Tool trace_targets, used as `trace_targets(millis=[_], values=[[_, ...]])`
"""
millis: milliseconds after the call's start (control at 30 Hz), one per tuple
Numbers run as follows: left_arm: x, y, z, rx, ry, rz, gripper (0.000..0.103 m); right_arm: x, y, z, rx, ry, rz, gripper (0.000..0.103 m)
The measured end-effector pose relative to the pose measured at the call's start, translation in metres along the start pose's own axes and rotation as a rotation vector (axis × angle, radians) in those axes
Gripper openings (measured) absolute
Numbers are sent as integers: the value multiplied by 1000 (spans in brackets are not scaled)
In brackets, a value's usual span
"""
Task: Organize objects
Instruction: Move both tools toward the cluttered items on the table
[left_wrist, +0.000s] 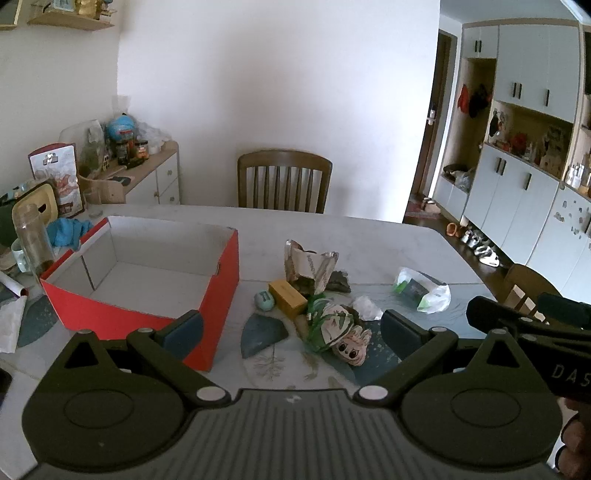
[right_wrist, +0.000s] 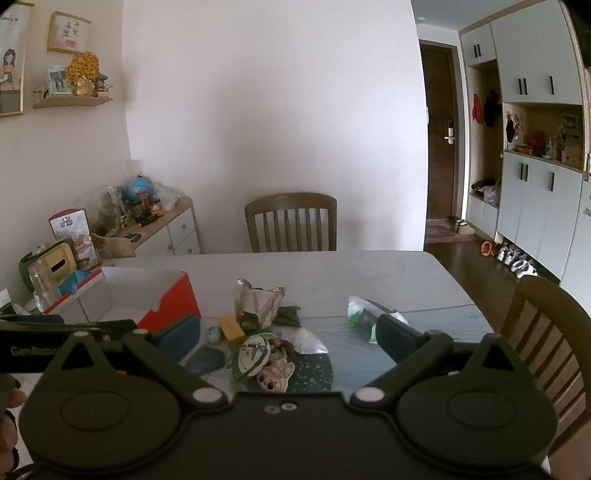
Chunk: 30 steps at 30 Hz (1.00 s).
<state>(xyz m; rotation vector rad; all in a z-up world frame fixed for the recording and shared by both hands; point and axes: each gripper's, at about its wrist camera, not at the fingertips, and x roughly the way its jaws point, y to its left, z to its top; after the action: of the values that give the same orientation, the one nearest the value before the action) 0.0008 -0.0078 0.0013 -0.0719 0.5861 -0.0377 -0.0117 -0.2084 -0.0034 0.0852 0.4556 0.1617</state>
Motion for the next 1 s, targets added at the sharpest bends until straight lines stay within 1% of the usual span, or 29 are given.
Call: trace_targets(millis=[367,633,1000], values=[[7,10,1,8,18,-13,103,8,7,-2,14,15,-13,101],[12,15,5,20,14,-24,103,11,10,-2,32,25,-39,102],[26,18,11,30,14,-38,103,21,16,3,23,20,-41,101]])
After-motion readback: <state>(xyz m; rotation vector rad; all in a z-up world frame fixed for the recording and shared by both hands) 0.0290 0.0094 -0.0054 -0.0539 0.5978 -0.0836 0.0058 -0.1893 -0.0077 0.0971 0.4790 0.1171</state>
